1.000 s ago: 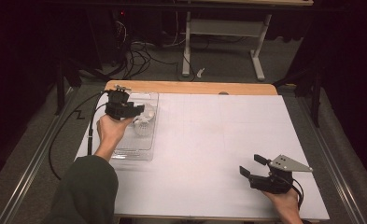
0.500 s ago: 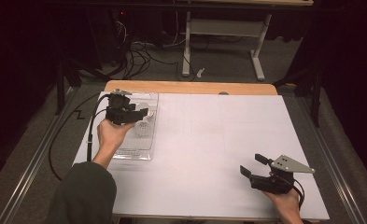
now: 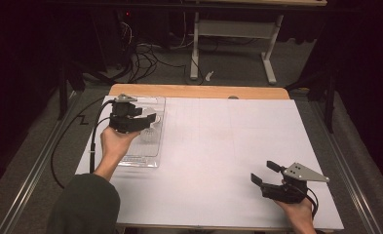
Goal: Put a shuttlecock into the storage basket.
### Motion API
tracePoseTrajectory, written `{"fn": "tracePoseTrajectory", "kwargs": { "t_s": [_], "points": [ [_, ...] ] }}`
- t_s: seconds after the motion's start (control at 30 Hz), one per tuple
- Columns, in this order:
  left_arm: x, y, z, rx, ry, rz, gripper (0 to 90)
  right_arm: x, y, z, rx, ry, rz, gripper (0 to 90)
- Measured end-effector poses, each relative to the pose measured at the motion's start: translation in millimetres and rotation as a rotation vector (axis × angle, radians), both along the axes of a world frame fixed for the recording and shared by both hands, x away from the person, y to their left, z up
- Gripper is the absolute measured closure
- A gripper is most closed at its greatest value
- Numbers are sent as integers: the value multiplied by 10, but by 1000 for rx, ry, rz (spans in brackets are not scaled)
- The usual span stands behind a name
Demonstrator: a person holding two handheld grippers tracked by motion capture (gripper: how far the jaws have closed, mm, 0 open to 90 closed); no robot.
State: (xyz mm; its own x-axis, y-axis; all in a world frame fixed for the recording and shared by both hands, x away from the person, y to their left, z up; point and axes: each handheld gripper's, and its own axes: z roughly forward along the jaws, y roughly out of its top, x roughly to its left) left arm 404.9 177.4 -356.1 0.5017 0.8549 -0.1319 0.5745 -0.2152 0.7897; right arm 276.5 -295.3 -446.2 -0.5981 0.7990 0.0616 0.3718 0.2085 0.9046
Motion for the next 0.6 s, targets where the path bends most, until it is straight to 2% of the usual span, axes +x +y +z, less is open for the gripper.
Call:
{"fn": "tracePoseTrajectory", "kwargs": {
  "t_s": [0.17, 0.3, 0.6],
  "points": [
    [-71, 7, -5, 8, -25, -7, 406, -2, -17, 5, 11, -2, -7, 225],
    [-110, 38, -19, 14, -28, -4, 403, -8, -29, 6, 21, -3, -10, 221],
    [-246, 66, -7, -13, -69, -19, 400, -15, -26, 5, 16, -11, -18, 220]
  ]
}}
